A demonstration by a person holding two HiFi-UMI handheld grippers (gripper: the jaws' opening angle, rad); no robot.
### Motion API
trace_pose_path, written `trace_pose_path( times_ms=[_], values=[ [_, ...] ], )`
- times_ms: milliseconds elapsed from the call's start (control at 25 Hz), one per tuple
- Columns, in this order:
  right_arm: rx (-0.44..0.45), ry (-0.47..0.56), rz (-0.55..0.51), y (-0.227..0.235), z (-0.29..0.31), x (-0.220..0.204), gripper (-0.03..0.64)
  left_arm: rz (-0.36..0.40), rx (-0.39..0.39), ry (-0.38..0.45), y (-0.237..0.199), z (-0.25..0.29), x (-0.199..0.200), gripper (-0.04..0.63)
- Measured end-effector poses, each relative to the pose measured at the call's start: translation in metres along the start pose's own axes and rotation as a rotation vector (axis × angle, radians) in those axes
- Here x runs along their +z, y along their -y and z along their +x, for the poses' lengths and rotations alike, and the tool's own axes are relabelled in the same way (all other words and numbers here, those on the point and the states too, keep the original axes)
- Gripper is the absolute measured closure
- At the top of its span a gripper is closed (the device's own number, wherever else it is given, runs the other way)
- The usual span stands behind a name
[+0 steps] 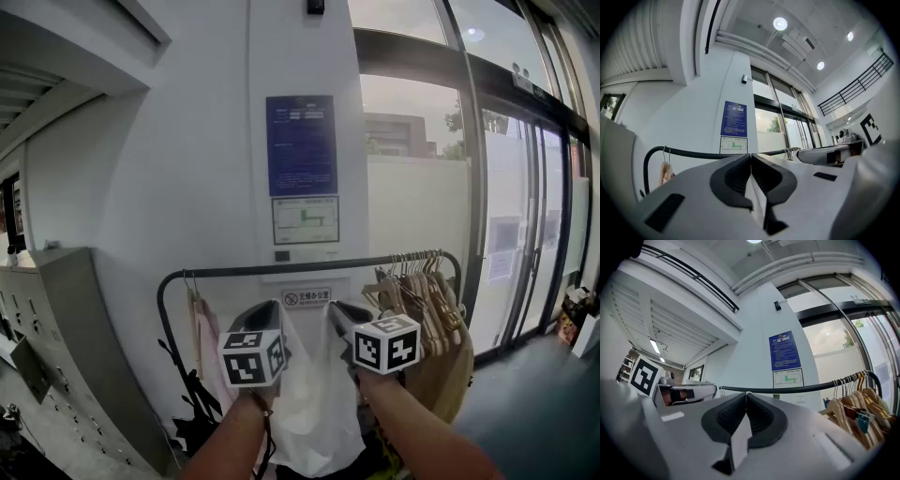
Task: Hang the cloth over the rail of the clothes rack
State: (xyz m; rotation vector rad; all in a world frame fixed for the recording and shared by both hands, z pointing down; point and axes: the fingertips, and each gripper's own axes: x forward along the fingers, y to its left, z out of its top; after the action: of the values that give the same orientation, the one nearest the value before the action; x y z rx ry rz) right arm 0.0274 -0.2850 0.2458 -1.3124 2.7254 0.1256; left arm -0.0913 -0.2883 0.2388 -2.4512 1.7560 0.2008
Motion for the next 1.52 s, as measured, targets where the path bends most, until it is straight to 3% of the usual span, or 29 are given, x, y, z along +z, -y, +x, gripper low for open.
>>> trace_pose_path(
  times_ms=[800, 1000, 1200, 1360, 1520],
  values=[
    [0.003, 0.028, -0.012, -0.001, 0.014, 0.015, 0.609, 0.001, -0.039, 0.003, -0.005, 0.012, 0.012, 0.584],
    [-0.04, 0.033, -0.088, 0.002, 0.038, 0.059, 0.609, 0.032, -0.091, 0.02, -0.011, 0.03, 0.055, 0.584],
    [-0.086, 0.08, -0.165, 0.006, 0.078, 0.135, 0.609, 0.093, -0.101, 0.08, -0.016, 0.068, 0.13, 0.584],
    [-0.107, 0.109, -0.171, 0.024, 0.123, 0.187, 0.609, 0.095, -0.085, 0.126, -0.022, 0.119, 0.185, 0.584],
    [-0.116, 0.113, -0.15, 0.062, 0.172, 0.22, 0.609, 0.058, -0.063, 0.127, -0.038, 0.186, 0.209, 0.584]
  ],
)
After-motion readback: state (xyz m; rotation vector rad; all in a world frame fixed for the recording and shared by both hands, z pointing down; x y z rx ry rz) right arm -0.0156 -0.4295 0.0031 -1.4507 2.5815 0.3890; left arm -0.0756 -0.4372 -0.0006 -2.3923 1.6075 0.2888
